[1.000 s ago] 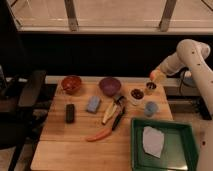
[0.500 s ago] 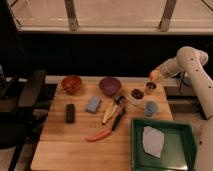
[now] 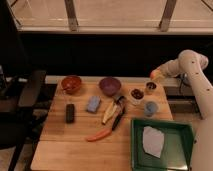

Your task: Place apple in metal cup

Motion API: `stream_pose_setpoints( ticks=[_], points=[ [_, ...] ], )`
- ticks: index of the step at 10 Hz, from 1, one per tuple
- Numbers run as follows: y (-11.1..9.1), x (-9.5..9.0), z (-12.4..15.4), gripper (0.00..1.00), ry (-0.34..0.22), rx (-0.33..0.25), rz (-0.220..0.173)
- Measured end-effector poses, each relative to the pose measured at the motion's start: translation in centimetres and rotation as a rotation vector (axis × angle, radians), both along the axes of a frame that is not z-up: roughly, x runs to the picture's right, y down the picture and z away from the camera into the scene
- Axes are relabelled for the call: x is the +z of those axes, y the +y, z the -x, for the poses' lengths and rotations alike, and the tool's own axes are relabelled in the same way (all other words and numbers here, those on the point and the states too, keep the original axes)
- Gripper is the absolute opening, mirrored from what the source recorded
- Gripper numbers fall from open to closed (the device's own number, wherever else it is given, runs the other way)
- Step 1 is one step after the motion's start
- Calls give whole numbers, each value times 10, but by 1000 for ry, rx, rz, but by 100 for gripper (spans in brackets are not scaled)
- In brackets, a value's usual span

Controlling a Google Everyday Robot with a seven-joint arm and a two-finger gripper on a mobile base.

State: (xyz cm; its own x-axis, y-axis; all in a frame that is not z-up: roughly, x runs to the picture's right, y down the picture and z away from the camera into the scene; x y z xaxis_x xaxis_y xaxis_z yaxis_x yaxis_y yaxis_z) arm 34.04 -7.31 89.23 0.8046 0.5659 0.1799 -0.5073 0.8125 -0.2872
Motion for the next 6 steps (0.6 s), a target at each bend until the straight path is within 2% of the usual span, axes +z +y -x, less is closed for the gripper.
stream_pose_setpoints(
  ticks=[3,6],
  points=[
    [11,15,0,63,-17,30,16],
    [25,28,0,66,-34,61,37]
  ],
)
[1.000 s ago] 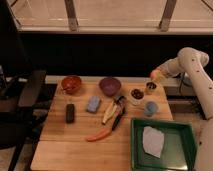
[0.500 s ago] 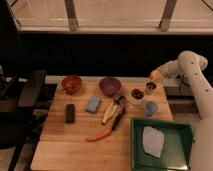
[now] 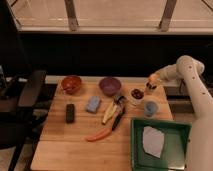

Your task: Place apple in metal cup

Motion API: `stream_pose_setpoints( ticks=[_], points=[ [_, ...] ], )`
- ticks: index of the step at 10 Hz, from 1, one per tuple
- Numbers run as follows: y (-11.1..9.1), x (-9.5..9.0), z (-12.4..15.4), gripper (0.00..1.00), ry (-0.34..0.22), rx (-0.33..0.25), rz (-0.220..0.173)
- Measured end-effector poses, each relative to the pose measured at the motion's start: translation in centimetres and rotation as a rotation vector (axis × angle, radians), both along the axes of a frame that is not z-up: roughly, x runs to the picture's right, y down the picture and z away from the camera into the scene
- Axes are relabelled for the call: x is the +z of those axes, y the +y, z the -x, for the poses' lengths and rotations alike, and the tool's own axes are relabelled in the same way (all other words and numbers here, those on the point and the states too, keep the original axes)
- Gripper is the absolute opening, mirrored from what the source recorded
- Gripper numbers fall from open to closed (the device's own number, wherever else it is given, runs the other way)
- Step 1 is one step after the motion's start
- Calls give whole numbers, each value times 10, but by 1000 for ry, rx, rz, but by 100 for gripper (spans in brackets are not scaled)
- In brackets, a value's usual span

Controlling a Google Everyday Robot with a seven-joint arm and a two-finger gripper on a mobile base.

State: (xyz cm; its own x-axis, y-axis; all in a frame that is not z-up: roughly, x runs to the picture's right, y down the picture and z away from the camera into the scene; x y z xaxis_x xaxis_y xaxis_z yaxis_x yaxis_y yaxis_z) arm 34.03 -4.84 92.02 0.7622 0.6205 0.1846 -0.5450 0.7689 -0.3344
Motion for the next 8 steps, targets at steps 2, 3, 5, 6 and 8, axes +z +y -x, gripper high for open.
stream_pose_setpoints(
  ticks=[2,3,5,6,8],
  points=[
    [6,6,5,66,-8,4,12],
    [8,7,7,66,-11,7,13],
    [10,4,4,66,-16,12,7],
    [6,1,8,66,-26,8,-3],
    [0,-4,16,66,-35,3,-19]
  ],
)
